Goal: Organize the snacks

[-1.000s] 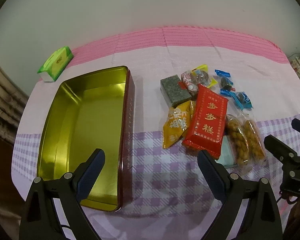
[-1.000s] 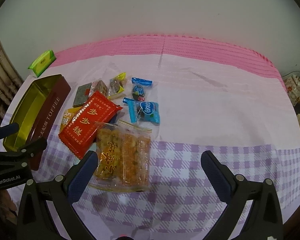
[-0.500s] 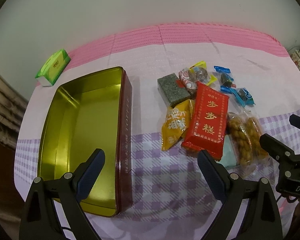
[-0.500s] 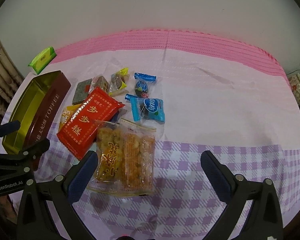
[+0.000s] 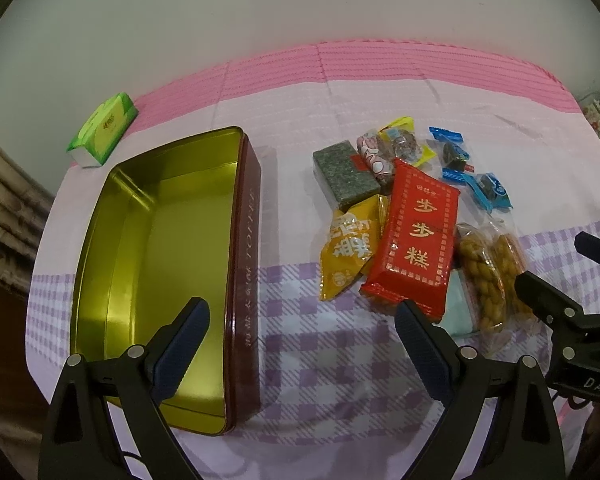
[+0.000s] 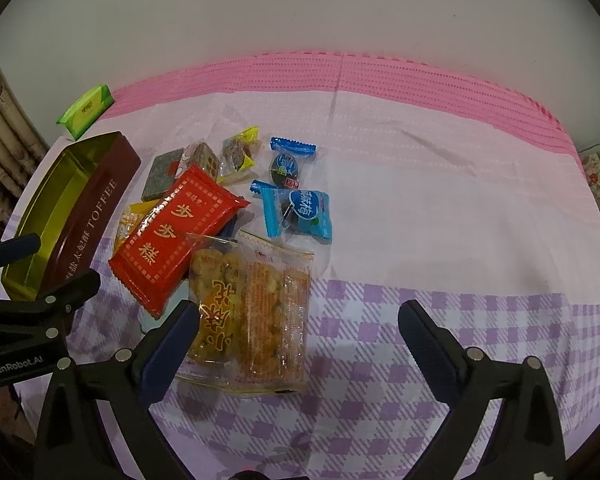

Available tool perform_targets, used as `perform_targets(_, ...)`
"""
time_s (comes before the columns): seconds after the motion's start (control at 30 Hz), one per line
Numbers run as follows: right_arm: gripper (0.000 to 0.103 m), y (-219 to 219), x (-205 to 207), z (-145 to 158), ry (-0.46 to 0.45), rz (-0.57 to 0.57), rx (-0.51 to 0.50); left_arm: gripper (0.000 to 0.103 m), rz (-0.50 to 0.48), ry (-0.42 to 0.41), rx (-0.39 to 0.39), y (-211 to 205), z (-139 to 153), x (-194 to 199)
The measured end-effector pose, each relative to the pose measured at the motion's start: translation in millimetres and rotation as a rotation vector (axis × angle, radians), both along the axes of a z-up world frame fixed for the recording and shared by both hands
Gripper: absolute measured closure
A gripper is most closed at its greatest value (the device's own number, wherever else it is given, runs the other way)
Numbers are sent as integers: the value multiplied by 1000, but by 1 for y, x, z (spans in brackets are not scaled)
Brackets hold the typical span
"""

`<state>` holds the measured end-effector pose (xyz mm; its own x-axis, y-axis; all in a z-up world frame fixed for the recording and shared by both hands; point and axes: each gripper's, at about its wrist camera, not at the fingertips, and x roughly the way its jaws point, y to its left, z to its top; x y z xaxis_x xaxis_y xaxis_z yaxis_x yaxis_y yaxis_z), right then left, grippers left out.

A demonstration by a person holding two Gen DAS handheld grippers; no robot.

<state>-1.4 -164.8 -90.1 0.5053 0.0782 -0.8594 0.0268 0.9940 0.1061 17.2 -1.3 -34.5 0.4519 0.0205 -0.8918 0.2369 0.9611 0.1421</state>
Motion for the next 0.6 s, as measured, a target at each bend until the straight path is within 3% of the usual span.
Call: perform_targets(0.6, 4, 2, -2, -3, 10, 0, -12, 9, 29, 20, -16, 12, -3, 5)
